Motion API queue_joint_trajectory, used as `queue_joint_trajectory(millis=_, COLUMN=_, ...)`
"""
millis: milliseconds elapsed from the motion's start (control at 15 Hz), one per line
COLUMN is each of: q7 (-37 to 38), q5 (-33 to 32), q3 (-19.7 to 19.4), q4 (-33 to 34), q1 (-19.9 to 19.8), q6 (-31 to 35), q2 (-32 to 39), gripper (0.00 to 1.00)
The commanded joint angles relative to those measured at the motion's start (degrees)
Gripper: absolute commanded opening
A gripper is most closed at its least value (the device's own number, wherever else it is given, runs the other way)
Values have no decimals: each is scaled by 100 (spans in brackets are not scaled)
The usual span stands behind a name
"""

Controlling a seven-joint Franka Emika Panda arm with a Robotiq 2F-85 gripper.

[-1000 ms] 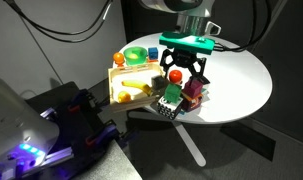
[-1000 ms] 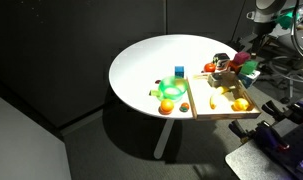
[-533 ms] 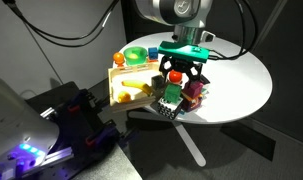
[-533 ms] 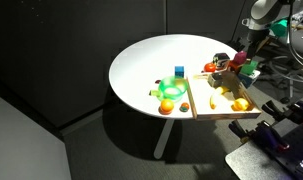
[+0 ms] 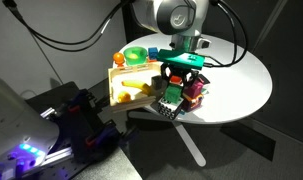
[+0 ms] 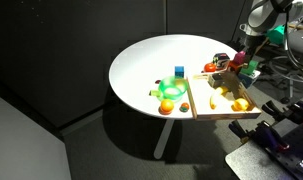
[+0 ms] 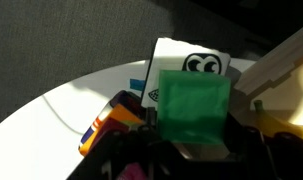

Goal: Pick up the lime green block and put it on the tray

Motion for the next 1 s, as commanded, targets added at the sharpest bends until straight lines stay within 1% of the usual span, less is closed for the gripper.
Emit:
queue_joint_trajectory(millis=0, q7=213, q5=4, q3=88, q4=-231, q1=-69, q6=85, q2=-265, gripper=33)
queue_joint_trajectory(millis=267, q7=328, q5=5, q3=112, q4=-464, q1=-35, q6=-85, q2=-684, gripper=33)
queue_joint_trajectory(millis=467, q7=406, q5=-14, q3=131, q4=-744, q1=20, q6=-86, q2=-1082, gripper=33)
queue_joint_trajectory(millis=733, q7=271, q5=66, q3=218, q4=-1069, q1=113, q6=-87, q2=-1473, gripper=33)
queue_joint_trajectory(millis=933, q7=214, q5=161, q3=320, q4=-1267, q1=228, q6=-10, q2=-1596, gripper=33)
